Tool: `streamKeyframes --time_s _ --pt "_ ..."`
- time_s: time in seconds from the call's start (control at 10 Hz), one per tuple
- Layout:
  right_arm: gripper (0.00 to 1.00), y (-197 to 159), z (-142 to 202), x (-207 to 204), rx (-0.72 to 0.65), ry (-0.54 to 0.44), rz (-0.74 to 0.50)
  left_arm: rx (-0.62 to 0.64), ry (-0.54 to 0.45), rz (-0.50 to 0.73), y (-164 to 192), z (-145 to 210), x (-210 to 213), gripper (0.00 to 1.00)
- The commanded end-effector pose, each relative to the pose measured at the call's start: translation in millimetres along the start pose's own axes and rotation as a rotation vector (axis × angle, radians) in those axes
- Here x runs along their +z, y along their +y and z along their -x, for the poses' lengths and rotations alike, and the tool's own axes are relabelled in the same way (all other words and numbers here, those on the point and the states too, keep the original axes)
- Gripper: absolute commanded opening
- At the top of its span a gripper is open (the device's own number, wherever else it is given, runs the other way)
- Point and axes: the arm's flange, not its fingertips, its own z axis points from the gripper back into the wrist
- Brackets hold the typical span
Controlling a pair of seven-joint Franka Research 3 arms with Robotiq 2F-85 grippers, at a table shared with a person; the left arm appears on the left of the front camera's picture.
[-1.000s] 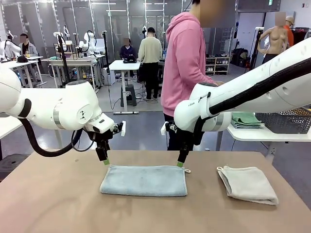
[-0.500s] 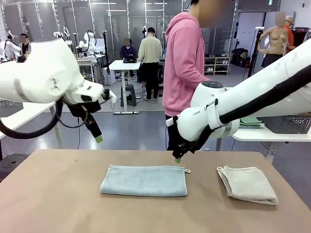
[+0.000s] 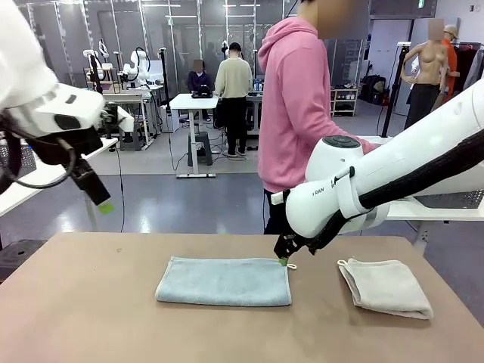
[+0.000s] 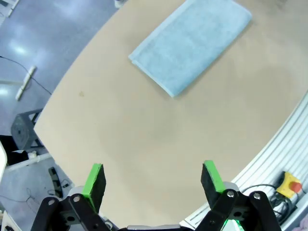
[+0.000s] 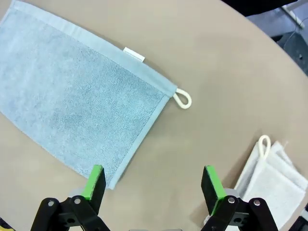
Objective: Fold the towels and place them in the basket.
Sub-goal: When a person lays out a Towel with hook on the table, fold it in half twice.
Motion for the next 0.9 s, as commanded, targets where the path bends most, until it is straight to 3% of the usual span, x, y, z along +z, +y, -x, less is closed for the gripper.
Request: streamKeyframes --time_s 0.0,0.4,0.6,0.8 --pt "1.00 -1.4 5.9 -6.7 -0.030 -0.034 -0.039 0.019 -0.012 -0.050 -15.2 22.6 13.0 1.00" --pt "1.00 1.3 12.9 -15.8 -0.040 -0.038 -0.069 0.008 -0.173 -0.033 -11.3 63.4 71.4 1.00" --pt "1.00 4.5 12.1 -25.5 -0.022 -0.031 -0.086 0.007 -0.195 -0.100 -0.7 79.1 134.4 1.00" --pt "1.00 6.6 14.0 -27.0 -0.036 -0.045 -0.093 0.001 -0.192 -0.108 10.1 90.3 167.4 1.00"
